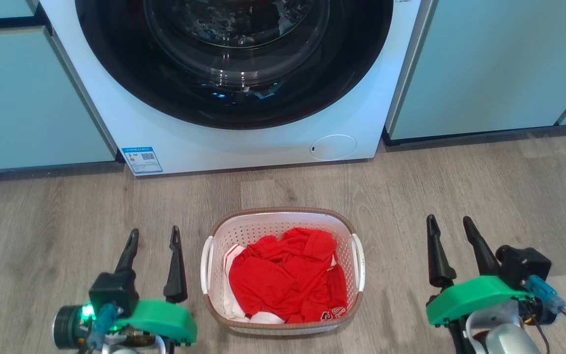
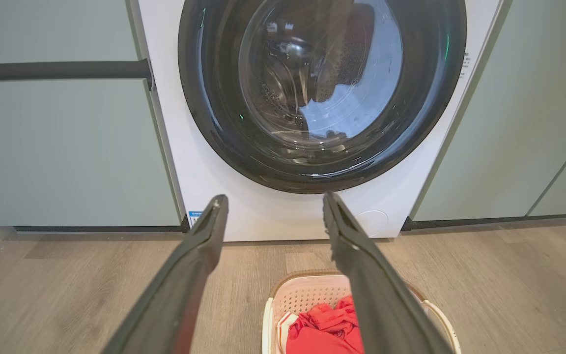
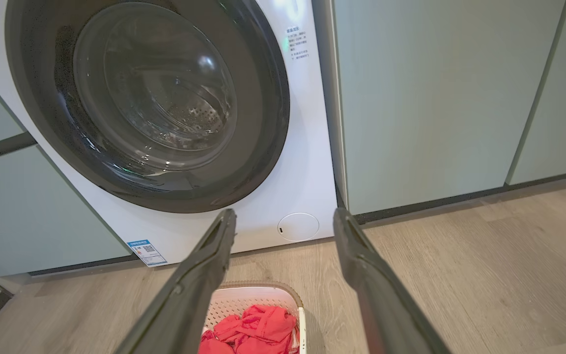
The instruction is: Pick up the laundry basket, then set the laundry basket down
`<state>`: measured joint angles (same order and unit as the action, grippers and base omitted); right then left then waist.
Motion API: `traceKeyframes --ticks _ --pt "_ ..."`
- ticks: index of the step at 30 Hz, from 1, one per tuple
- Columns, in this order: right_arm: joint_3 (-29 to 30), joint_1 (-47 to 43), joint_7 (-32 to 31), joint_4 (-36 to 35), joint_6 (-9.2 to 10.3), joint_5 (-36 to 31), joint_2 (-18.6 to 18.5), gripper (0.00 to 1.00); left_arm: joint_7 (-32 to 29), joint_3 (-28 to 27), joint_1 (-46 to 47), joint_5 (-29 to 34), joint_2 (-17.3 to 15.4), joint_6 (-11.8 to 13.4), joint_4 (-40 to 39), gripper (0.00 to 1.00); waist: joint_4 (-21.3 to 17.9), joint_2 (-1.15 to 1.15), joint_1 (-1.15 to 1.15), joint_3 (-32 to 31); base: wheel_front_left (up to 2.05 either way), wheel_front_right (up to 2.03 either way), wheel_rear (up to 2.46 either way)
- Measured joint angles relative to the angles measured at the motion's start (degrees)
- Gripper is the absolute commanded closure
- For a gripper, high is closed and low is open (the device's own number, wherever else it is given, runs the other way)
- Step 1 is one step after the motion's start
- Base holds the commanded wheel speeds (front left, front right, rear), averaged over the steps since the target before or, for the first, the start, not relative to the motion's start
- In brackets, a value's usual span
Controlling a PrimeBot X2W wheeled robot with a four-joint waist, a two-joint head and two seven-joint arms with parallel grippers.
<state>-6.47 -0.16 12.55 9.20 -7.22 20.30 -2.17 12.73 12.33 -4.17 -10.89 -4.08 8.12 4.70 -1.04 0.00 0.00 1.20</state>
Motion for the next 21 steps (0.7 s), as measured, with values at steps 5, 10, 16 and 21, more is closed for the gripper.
traceKeyframes --ticks 5,10,16,21 --pt "-0.75 0.0 1.16 -0.41 0.0 -3.79 -0.05 0.0 0.98 0.05 -0.71 3.78 0.14 -0.01 0.03 0.0 0.0 0.0 0.0 -0.05 0.0 0.0 0.0" --pt "-1.04 0.0 1.69 -0.74 0.0 -6.23 -0.11 0.0 1.66 0.1 -0.71 6.12 0.27 -0.03 0.05 0.0 0.06 0.0 0.0 -0.17 0.0 0.0 0.0" --pt "-1.13 -0.01 1.69 -0.76 0.0 -6.69 -0.13 0.0 1.72 0.03 -0.75 6.36 0.54 -0.63 0.49 0.0 0.06 0.0 0.0 -0.45 0.0 0.0 0.0" --pt "-1.14 -0.04 1.69 -0.76 0.0 -6.7 -0.13 0.0 1.72 -0.1 -1.13 6.35 0.67 -1.12 1.07 0.0 -0.04 0.0 0.0 -0.79 0.0 0.0 0.0"
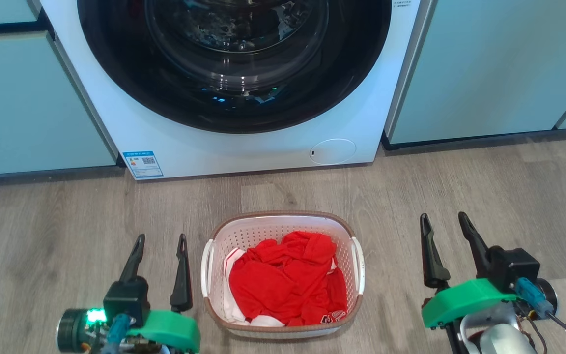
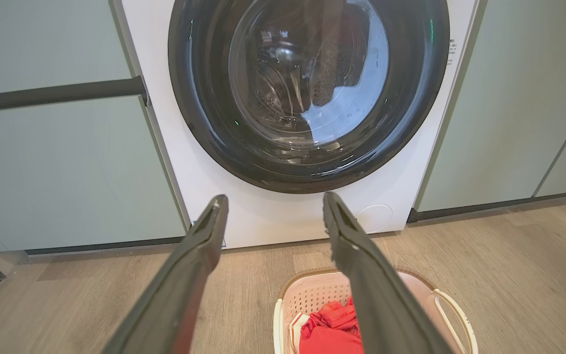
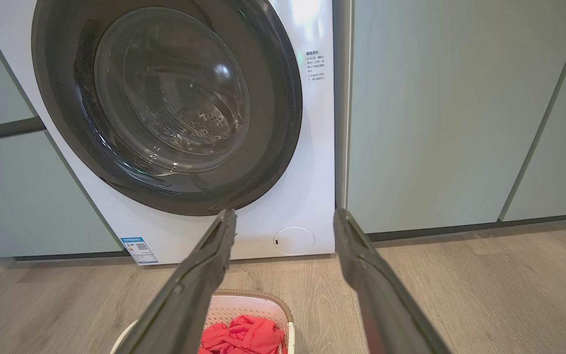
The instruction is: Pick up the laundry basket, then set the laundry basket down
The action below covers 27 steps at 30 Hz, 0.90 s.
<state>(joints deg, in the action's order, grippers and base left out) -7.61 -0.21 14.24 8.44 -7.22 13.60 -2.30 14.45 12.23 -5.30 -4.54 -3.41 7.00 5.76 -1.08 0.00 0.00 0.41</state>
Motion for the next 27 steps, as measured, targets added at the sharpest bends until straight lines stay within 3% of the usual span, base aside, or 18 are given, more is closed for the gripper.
traceKeyframes --ticks 27 --pt "0.36 -0.1 0.0 0.0 0.0 -0.29 0.0 0.0 0.0 -0.3 -0.79 0.47 0.15 -0.52 0.29 0.0 -0.02 0.0 0.0 0.17 0.0 0.0 0.0"
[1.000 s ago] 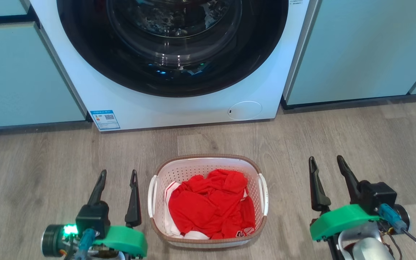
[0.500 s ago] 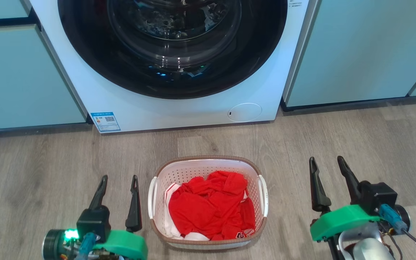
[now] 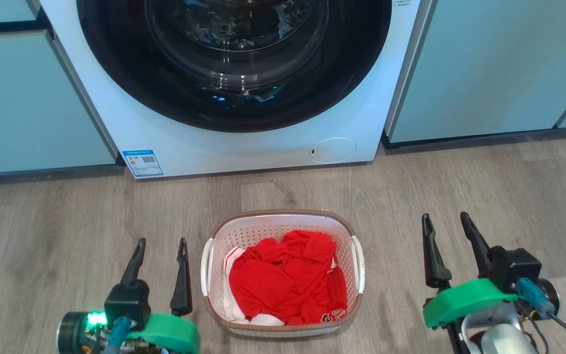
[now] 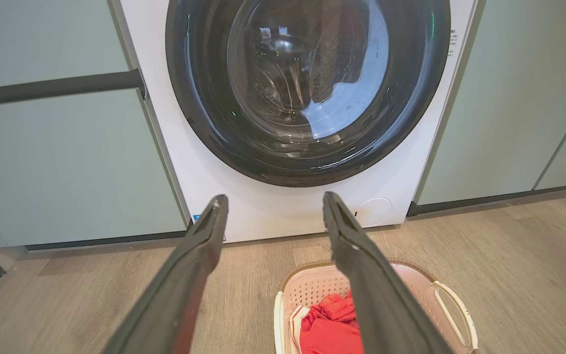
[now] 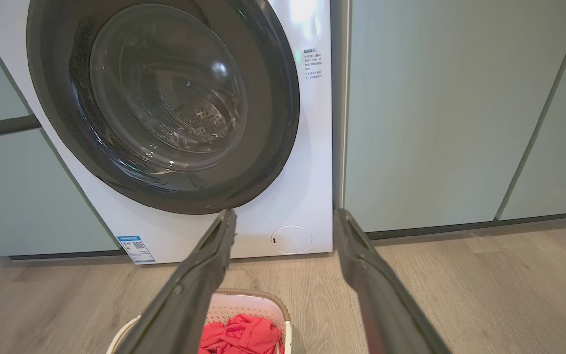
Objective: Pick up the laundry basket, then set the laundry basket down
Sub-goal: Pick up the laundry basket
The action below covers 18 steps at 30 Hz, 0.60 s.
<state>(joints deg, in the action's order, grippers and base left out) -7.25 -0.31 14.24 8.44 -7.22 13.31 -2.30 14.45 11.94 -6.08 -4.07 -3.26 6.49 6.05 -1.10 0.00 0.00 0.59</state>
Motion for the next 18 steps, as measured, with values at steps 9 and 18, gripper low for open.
traceKeyframes --ticks 9,18 --pt "0.34 0.14 0.0 0.19 0.0 -0.34 0.0 0.0 0.0 -0.01 0.43 0.01 0.01 -0.01 0.03 0.0 0.13 0.0 0.0 2.5 0.0 0.0 0.0" --pt "1.43 6.28 0.0 2.75 0.0 -0.73 -0.01 0.0 0.01 0.57 7.43 -0.92 0.18 -0.44 3.72 0.0 0.52 0.0 0.0 9.77 0.0 0.0 0.0"
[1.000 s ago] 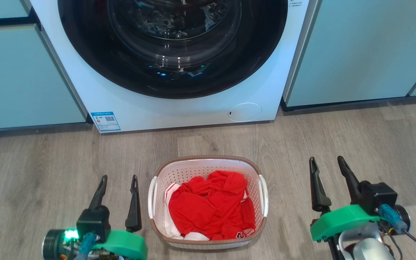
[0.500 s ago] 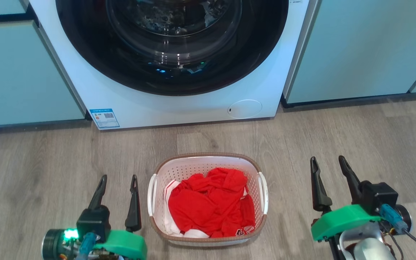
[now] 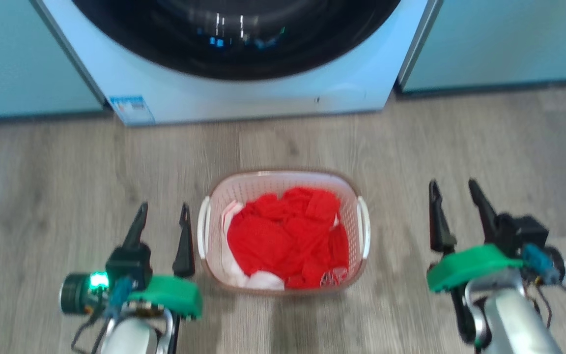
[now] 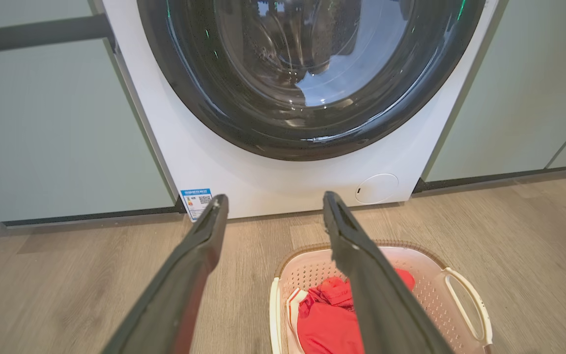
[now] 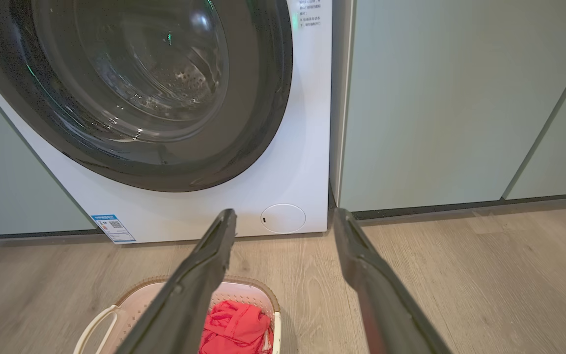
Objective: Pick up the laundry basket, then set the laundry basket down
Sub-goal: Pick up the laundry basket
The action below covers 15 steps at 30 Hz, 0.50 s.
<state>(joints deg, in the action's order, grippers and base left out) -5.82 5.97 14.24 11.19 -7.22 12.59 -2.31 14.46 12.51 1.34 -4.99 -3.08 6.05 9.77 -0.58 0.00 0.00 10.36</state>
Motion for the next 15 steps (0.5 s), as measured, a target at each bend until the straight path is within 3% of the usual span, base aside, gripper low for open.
traceKeyframes --ticks 15 --pt "2.36 15.07 0.05 8.59 0.0 -0.62 -0.24 0.0 0.07 3.72 17.97 -3.54 0.68 -0.01 12.95 0.0 1.22 0.0 0.01 17.8 0.0 0.0 0.0"
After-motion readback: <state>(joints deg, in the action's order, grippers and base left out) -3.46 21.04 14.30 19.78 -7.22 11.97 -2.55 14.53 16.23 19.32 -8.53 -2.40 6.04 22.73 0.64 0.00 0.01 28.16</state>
